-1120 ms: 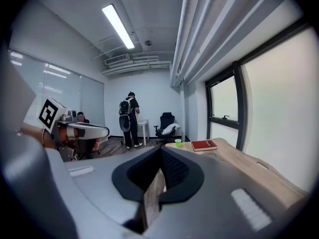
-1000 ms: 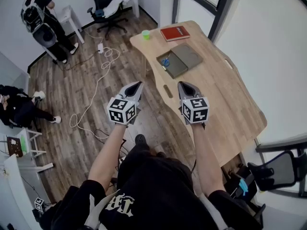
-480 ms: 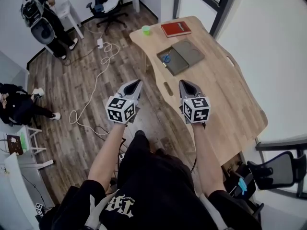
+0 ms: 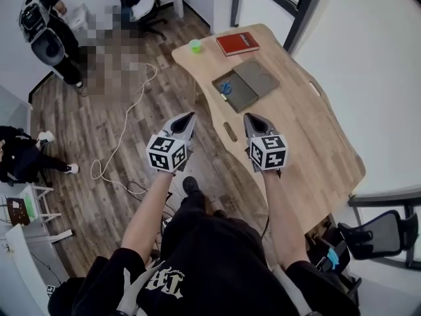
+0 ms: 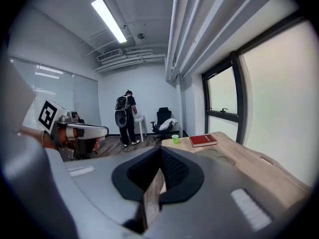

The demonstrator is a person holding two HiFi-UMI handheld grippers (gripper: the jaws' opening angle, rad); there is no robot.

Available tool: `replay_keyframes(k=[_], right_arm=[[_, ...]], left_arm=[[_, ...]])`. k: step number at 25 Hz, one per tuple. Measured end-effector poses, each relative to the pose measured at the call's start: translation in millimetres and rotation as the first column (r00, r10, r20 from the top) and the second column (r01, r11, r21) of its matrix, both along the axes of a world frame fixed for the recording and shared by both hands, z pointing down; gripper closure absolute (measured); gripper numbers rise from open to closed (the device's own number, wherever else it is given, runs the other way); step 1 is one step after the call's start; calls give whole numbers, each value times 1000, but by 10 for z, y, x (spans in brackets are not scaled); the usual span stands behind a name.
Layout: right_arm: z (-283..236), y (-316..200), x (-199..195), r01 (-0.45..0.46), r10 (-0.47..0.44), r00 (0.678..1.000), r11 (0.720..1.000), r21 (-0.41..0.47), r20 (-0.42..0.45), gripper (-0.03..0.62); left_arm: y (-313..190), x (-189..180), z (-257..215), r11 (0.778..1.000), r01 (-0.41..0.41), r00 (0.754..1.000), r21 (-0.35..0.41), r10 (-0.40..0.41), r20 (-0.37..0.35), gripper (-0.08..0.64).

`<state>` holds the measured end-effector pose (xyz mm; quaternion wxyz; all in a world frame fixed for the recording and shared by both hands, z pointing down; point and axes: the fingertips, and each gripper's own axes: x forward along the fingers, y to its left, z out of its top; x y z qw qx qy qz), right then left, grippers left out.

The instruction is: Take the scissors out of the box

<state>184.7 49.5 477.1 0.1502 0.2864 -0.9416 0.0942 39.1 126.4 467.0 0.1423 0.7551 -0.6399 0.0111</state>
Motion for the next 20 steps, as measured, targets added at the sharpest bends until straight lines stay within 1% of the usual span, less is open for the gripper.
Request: replay_keyframes(k=[7,13,20], right_arm=[[-32,-269,-491,0,0,1000,1000,-1,-11,589],[-13,-437,-848,-23,22,999,1000,-15,-24,589],[67,-571,-1140,-42,40,998,999,-26,-48,588]], left_arm=[[-289,-502,16,1000,-9,1000,1,9,-16,561],[-464,-938,5,1000,-22,999,5,23,-32,561],[-636,-1300,22,999,-39,998,15,39,-57,562]])
